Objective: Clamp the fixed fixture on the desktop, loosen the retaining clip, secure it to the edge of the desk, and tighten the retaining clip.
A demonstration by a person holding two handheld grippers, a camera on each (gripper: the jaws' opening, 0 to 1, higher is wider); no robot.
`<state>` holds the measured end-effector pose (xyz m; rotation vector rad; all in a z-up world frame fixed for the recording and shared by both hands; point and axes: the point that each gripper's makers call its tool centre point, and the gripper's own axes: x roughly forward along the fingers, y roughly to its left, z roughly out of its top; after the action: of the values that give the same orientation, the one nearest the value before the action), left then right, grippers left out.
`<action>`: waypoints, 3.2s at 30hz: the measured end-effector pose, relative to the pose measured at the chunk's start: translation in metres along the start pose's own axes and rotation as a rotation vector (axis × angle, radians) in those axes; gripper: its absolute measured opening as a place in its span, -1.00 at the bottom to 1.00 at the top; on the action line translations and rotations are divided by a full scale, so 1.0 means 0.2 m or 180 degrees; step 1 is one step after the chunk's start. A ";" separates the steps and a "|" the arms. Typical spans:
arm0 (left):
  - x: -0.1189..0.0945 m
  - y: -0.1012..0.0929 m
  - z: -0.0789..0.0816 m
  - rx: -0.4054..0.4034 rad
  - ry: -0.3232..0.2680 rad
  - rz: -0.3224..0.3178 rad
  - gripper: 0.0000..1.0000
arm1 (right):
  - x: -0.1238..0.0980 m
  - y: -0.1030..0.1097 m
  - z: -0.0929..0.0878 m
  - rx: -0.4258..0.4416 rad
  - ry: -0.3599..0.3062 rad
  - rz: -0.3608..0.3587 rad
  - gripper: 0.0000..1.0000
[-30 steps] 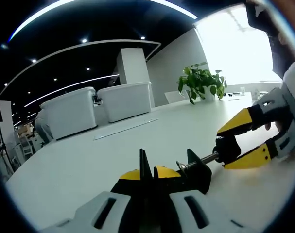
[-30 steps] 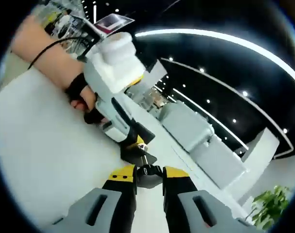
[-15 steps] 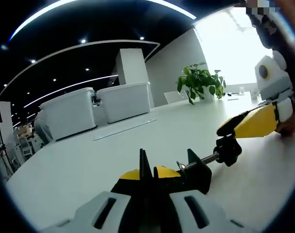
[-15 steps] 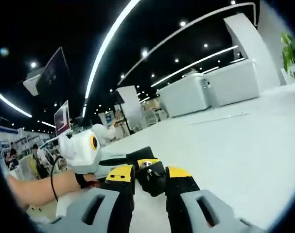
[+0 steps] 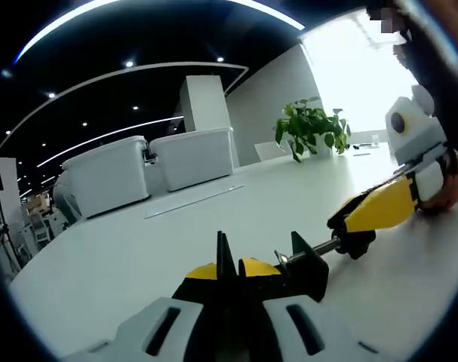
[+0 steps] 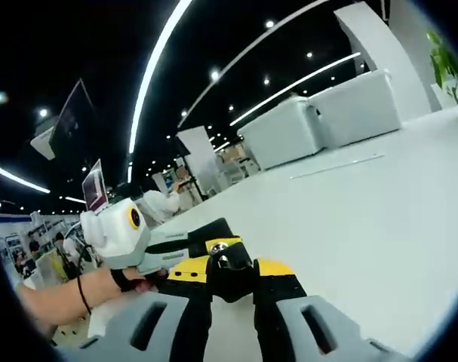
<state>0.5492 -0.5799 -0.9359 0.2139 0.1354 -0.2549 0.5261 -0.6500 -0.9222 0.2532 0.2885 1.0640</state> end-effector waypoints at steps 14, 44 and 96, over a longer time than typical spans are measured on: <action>-0.01 0.00 0.00 -0.0006 0.0005 0.0018 -0.86 | 0.00 0.10 0.01 -0.2280 -0.0018 -0.0265 -0.61; 0.00 0.01 0.00 -0.0015 0.0013 0.0024 -0.85 | -0.01 0.08 0.03 -0.1866 -0.0046 -0.0336 -0.47; 0.00 0.00 0.00 0.0035 -0.0008 -0.0017 -0.85 | 0.03 0.11 -0.01 -0.3475 0.0097 -0.0461 -0.58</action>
<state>0.5484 -0.5798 -0.9353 0.2240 0.1320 -0.2613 0.5098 -0.6353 -0.9179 -0.7520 -0.2657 0.9474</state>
